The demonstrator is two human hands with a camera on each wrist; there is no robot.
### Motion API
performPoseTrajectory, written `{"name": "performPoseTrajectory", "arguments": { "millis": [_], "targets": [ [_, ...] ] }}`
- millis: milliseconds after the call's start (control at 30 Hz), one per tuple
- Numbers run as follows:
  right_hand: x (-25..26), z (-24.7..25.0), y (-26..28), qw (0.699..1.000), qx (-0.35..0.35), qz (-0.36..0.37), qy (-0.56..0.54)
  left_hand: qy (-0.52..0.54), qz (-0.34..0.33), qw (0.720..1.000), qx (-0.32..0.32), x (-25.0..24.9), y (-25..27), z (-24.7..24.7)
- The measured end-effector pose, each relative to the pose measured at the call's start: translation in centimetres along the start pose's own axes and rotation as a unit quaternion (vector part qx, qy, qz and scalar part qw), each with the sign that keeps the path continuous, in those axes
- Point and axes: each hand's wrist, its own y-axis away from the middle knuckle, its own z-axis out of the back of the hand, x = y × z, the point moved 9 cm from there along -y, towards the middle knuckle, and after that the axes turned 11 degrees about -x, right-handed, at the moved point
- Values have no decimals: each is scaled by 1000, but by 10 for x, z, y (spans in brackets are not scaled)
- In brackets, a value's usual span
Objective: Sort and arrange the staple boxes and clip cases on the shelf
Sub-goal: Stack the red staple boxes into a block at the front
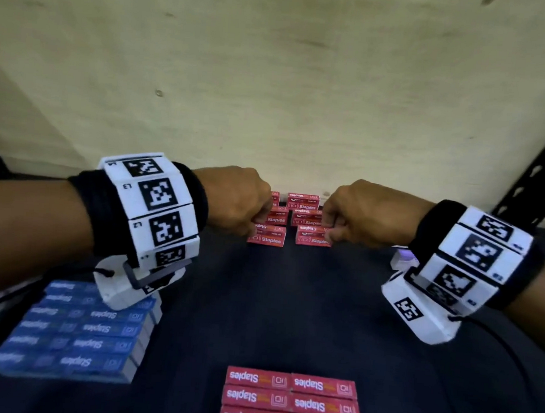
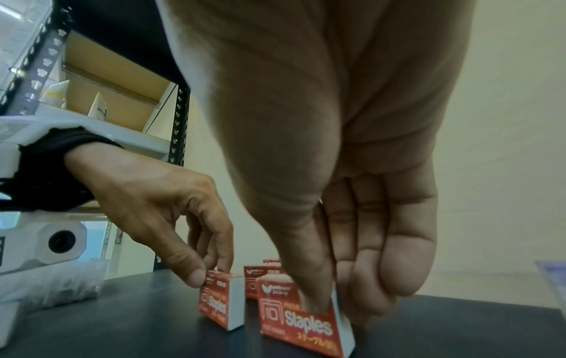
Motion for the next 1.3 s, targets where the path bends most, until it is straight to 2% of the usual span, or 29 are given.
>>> {"name": "performPoseTrajectory", "arguments": {
  "millis": [167, 367, 700, 833, 1000, 1300],
  "targets": [
    [9, 7, 29, 1000, 1, 7, -20, 47, 0, 999, 6, -10, 28, 4],
    [26, 3, 78, 999, 8, 15, -32, 12, -41, 999, 7, -37, 72, 8],
    [47, -6, 142, 997, 27, 13, -73, 39, -47, 998, 31, -59, 128, 7],
    [50, -7, 152, 995, 43, 4, -94, 75, -35, 995, 53, -59, 139, 2],
    [50, -4, 156, 994, 46, -14, -102, 123, -21, 991, 40, -55, 140, 5],
    [64, -2, 146, 994, 33, 6, -100, 170, -23, 985, 37, -63, 128, 3]
  ]
}}
